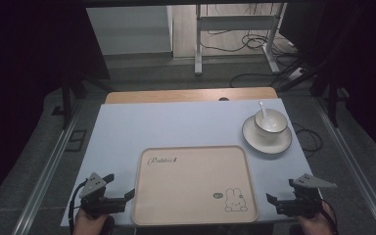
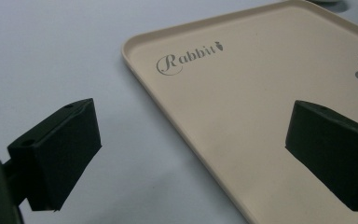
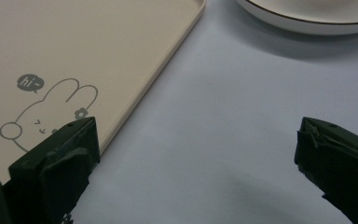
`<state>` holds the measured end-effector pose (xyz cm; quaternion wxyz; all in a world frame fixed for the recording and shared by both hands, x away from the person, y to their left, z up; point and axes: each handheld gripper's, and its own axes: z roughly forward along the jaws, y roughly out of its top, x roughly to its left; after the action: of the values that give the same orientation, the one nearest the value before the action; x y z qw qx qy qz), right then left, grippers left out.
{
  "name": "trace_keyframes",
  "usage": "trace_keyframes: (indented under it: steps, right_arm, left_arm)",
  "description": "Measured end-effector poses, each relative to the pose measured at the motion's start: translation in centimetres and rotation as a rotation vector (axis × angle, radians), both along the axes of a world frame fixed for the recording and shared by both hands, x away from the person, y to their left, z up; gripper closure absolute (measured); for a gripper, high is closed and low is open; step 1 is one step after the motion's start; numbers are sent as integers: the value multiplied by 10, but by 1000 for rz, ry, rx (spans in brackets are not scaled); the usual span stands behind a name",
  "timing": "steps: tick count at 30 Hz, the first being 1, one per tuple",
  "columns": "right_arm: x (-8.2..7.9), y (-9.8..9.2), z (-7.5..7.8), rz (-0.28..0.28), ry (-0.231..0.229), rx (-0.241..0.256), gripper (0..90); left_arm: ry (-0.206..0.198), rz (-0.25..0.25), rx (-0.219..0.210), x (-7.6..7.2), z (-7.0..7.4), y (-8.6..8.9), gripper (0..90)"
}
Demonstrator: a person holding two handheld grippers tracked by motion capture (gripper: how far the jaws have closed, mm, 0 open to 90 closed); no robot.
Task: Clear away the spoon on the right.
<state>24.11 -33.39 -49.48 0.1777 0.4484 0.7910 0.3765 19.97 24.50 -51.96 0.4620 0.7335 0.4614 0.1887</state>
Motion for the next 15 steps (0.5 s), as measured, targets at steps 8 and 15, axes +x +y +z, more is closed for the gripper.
trace_keyframes:
  steps: [8,15]
  right_arm:
    - [0,-1,0,2,9,11,8]
    - [1,0,-1,6,20,3,32]
  left_arm:
    - [7,7,4,0,0,0,35]
    - [15,15,4,1,0,0,39]
